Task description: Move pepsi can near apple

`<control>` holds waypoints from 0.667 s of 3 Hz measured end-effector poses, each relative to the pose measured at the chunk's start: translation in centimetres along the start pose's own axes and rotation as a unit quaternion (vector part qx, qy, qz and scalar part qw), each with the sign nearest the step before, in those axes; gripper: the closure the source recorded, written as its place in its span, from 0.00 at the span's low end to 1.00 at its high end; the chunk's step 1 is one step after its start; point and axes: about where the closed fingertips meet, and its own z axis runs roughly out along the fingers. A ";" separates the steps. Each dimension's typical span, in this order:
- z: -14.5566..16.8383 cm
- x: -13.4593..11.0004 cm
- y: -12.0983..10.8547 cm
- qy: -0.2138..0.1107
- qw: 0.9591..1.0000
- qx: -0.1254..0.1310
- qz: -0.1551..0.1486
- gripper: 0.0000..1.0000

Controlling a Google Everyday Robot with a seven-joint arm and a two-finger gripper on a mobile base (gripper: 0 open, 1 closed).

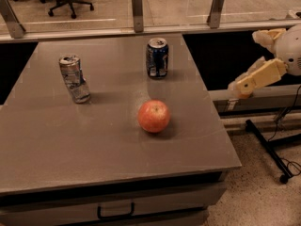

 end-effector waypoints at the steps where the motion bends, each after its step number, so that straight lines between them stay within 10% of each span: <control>1: 3.1 -2.2 -2.6 -0.065 0.998 0.005 -0.009 0.00; 2: 6.4 -4.5 -4.7 -0.099 0.995 -0.001 -0.021 0.00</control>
Offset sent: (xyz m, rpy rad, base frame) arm 0.1332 0.0726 0.0159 0.1969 -0.1875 0.1188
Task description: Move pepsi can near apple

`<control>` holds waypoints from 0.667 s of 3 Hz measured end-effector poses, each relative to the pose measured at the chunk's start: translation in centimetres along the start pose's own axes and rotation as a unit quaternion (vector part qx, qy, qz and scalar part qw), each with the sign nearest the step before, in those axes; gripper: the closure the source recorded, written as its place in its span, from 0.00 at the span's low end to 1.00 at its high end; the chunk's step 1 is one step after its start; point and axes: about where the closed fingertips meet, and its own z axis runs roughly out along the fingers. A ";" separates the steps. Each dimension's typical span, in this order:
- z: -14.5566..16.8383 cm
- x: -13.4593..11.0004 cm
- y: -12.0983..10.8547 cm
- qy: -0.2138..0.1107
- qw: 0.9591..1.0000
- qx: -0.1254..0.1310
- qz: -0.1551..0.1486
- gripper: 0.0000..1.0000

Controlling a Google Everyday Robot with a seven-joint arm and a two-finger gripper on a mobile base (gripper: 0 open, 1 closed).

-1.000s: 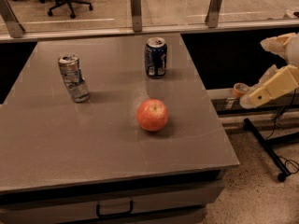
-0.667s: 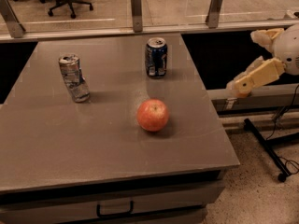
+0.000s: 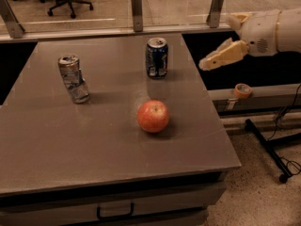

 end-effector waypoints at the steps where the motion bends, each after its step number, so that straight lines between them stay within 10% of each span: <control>1: 4.1 0.3 -1.1 -0.022 0.999 -0.017 0.016 0.00; 2: 4.5 0.5 -0.9 -0.021 0.999 -0.018 0.020 0.00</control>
Offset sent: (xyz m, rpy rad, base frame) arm 0.0248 0.0180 -0.0108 0.0427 0.0100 0.0210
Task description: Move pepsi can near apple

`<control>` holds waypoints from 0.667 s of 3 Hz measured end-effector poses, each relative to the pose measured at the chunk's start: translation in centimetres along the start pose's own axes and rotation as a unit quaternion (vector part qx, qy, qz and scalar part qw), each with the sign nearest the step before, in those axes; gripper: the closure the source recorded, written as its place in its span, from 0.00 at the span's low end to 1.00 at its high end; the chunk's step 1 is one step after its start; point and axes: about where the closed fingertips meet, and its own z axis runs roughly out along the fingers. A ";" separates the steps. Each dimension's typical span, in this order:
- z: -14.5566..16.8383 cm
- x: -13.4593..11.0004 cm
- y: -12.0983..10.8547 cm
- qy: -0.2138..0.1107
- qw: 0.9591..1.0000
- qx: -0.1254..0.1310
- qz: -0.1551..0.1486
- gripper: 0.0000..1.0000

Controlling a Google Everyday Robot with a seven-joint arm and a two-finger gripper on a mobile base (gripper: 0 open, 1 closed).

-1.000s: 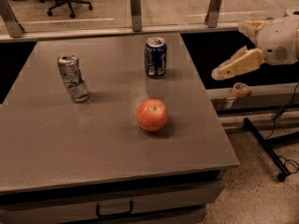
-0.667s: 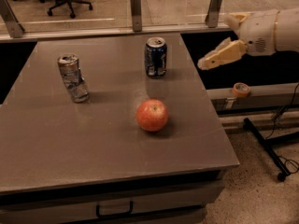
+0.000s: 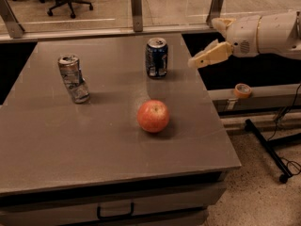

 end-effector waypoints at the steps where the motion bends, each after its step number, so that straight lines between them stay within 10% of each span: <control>1: 1.9 1.1 0.4 0.005 1.000 -0.003 0.019 0.00; 2: 4.1 2.0 0.9 -0.007 0.999 -0.014 0.037 0.00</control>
Offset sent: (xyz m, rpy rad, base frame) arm 0.0234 0.0418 -0.0539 0.1065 0.0905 0.0113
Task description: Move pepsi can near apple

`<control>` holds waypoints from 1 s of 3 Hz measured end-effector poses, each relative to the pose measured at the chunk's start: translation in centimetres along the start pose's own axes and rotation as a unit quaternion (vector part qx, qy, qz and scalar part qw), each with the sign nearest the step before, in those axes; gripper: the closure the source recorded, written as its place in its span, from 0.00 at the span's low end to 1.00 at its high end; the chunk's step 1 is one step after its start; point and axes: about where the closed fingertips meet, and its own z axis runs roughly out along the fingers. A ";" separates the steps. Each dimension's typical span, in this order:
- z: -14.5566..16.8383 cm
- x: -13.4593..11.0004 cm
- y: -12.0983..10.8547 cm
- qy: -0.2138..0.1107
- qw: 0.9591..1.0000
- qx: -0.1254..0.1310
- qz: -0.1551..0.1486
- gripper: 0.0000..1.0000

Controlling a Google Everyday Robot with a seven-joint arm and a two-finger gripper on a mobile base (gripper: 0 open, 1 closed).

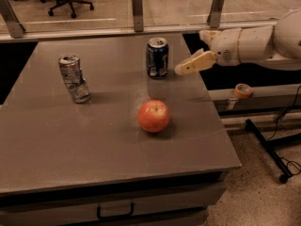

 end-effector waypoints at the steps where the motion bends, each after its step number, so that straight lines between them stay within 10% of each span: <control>1: 2.1 0.1 0.2 -0.015 1.000 -0.011 0.011 0.00; 3: 6.4 -1.1 1.2 -0.066 0.996 -0.050 0.016 0.00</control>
Offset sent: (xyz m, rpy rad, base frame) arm 0.0300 0.0553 -0.0099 0.1574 -0.0234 0.0661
